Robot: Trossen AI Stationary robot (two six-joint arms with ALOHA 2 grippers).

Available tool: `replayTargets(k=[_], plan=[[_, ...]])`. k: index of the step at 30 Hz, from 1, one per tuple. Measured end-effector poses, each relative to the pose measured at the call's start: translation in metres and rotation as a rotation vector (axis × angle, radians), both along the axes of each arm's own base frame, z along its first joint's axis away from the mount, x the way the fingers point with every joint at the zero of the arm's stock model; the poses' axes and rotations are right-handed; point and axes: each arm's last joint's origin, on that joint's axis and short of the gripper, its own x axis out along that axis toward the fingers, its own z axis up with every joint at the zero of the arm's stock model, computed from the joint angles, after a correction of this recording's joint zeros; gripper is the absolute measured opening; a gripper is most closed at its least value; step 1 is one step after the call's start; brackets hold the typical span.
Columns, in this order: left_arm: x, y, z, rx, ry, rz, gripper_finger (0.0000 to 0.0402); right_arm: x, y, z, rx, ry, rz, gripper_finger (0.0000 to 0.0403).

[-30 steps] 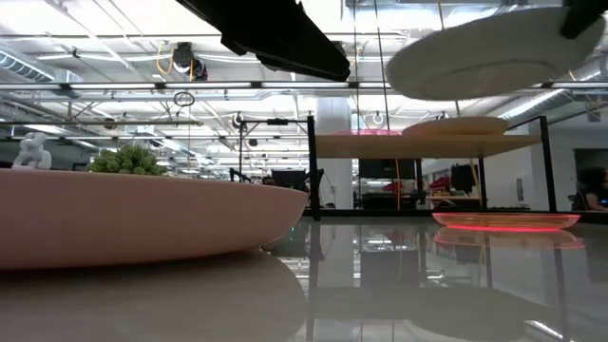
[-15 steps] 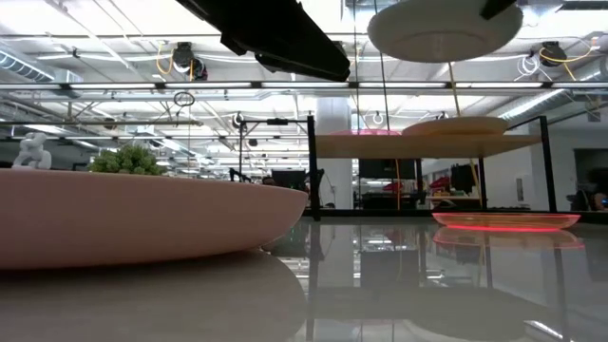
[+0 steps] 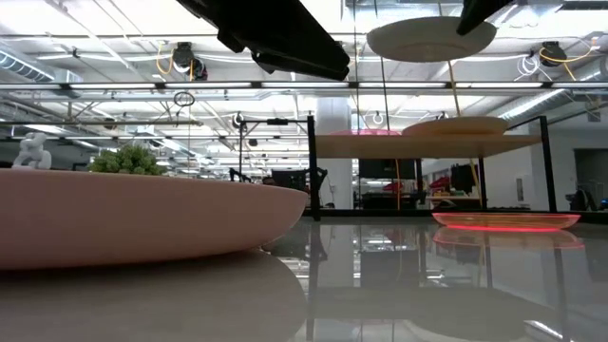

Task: Place and stack plates onto a shelf
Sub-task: Stack the gray plate on top of the brown plate on the shelf

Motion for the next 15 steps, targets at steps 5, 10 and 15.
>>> replayTargets(k=[5, 10, 15], plan=[[-0.001, -0.004, 0.0, -0.007, 0.0, -0.005, 0.0129, -0.007, -0.017, 0.004, -0.018, 0.022, -0.039, 0.0], [-0.001, -0.004, 0.001, -0.018, -0.007, -0.001, 0.0129, -0.014, -0.034, 0.008, -0.021, 0.032, -0.086, 0.0], [-0.001, -0.004, 0.001, -0.018, -0.007, 0.0, 0.0129, -0.019, -0.051, 0.01, -0.004, 0.044, -0.143, 0.0]])
